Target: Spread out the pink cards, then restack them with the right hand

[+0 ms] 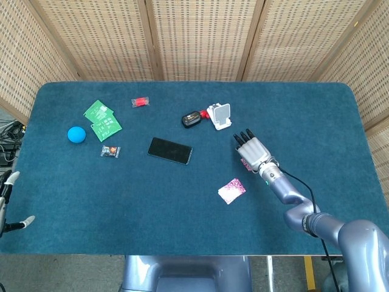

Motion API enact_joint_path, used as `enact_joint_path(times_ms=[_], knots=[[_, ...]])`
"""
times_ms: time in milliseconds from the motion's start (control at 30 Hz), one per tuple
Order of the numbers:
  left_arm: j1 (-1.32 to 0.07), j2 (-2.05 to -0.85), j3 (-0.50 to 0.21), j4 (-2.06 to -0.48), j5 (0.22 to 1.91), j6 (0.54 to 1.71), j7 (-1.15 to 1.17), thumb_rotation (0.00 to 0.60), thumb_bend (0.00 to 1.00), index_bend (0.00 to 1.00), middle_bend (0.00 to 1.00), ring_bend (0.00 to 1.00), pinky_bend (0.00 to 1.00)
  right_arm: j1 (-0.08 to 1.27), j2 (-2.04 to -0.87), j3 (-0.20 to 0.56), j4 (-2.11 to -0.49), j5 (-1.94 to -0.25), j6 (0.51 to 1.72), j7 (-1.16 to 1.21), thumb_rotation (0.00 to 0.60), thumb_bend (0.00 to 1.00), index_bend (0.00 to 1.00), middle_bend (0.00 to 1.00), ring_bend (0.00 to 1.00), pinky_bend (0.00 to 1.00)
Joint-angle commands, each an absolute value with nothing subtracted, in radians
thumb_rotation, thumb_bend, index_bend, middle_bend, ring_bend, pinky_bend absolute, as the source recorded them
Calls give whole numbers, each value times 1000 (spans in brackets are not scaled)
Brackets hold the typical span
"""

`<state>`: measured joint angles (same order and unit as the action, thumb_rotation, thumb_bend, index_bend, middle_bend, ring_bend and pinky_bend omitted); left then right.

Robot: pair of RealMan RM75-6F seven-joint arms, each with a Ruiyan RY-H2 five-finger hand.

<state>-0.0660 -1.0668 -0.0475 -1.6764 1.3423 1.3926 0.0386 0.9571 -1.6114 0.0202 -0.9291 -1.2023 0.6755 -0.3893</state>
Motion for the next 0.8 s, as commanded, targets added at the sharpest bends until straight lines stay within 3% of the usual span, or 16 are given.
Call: enact_joint_path(times_ms=[33, 800], knots=[[-67, -1069, -47, -1677, 1340, 1391, 42, 600, 0, 0, 0, 0, 0, 956, -1629, 19, -890, -1227, 657, -365, 600, 113, 363, 12, 16, 30], [-72, -1070, -49, -1682, 1337, 1385, 45, 600, 0, 0, 0, 0, 0, 942, -1625, 8, -817, -1326, 628, -299, 600, 108, 365, 17, 18, 49]])
